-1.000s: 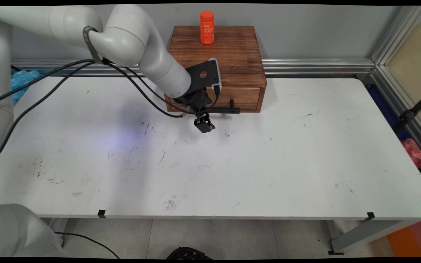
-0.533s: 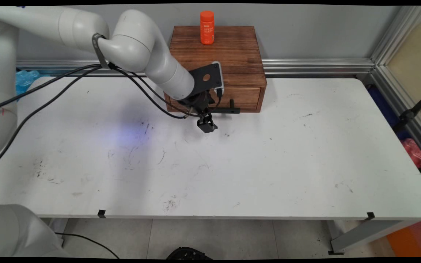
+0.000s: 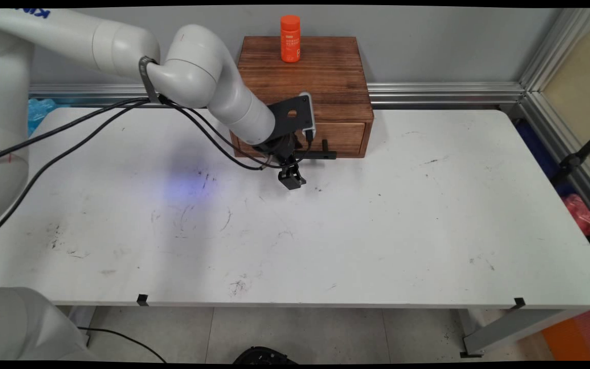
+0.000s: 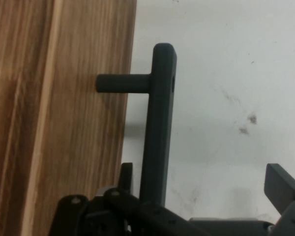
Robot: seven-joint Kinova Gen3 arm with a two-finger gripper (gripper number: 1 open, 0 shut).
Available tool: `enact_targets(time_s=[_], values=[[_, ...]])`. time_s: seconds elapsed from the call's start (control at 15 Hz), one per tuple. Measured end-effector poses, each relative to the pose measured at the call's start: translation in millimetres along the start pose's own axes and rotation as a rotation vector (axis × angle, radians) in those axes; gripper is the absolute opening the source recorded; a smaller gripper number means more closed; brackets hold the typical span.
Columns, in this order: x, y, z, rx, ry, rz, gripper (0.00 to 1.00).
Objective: Open the drawer
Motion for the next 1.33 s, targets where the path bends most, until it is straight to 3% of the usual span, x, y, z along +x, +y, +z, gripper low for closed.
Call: enact_targets(time_s=[1.33], values=[[-13,5,13,-0.02,-0.007,0.011,1.0]])
